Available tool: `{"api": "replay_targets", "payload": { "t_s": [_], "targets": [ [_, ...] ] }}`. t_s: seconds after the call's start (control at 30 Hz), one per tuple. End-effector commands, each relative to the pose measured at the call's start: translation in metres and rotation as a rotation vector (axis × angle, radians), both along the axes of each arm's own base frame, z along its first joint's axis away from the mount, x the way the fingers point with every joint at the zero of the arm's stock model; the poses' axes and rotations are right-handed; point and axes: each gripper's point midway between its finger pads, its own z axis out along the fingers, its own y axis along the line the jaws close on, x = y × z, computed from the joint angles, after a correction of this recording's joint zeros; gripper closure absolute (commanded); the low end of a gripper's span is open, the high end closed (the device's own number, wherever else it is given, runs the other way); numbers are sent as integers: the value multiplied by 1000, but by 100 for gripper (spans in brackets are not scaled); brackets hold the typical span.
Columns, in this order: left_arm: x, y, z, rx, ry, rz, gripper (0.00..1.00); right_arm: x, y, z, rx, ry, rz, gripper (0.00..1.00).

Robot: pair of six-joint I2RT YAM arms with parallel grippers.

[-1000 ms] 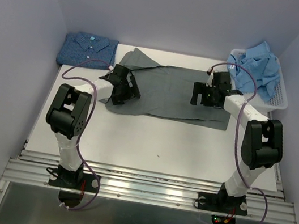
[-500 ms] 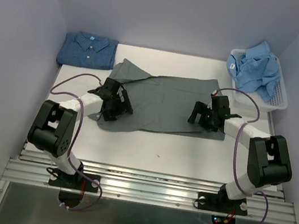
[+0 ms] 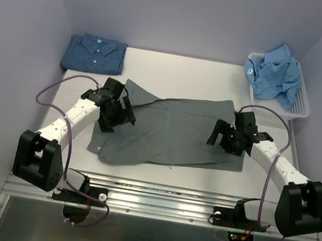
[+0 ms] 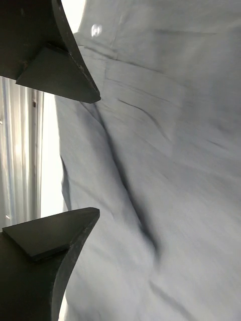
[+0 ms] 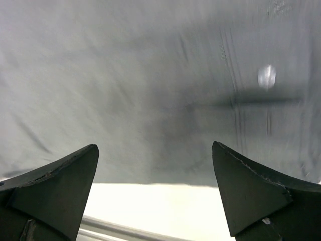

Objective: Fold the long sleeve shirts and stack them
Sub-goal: Fold the shirt

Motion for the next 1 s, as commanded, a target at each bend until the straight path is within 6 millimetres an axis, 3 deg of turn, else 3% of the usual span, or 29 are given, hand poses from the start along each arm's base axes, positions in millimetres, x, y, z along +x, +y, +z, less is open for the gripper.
{"api": "replay_targets", "payload": {
  "t_s": [0.0,0.07,0.13,0.17,0.2,0.23,0.27,0.3,0.33,0.37,0.4,0.43,0.47,0.5,0.53,0.63,0.67,0.73,0.83,0.97],
  "targets": [
    [73,26,66,155,-219,48,1,58,2,74,-24,-251,9,0],
    [104,50,78,231,-264,116,1,74,1,87,-45,-298,2,0],
    [126,57,82,251,-302,110,1,83,-5,88,-84,-306,-19,0],
    [147,58,94,252,-366,99,1,89,-4,94,-86,-319,-16,0],
    [159,58,84,251,-357,71,1,92,-4,94,-86,-318,-16,0],
    [180,54,97,226,-421,36,1,97,-8,88,-112,-304,-34,0],
    [192,53,99,236,-442,-3,1,99,-7,88,-114,-303,-30,0],
    [205,53,81,274,-417,-77,1,104,-7,87,-120,-299,-34,0],
    [217,52,81,286,-434,-106,1,106,-7,87,-122,-299,-39,0],
    [237,46,93,280,-485,-133,1,108,-8,87,-127,-299,-45,0],
    [248,41,69,277,-436,-170,1,110,-8,87,-132,-298,-52,0],
    [256,38,77,274,-440,-213,1,114,-11,87,-148,-299,-66,0],
    [257,31,55,252,-381,-251,1,114,-12,86,-154,-298,-64,0],
    [255,30,51,250,-360,-260,1,115,-14,84,-164,-295,-68,0],
    [246,35,34,266,-318,-254,1,115,-14,82,-169,-288,-69,0],
    [228,40,29,262,-315,-224,1,113,-15,78,-174,-274,-61,0],
    [217,38,16,241,-298,-227,1,112,-15,76,-175,-270,-58,0],
    [209,36,20,220,-328,-219,1,111,-15,72,-186,-263,-48,0],
    [207,17,28,138,-385,-282,1,112,-17,65,-209,-246,-31,0],
    [202,8,20,145,-366,-352,1,112,-17,58,-218,-227,-12,0]
  ]
}}
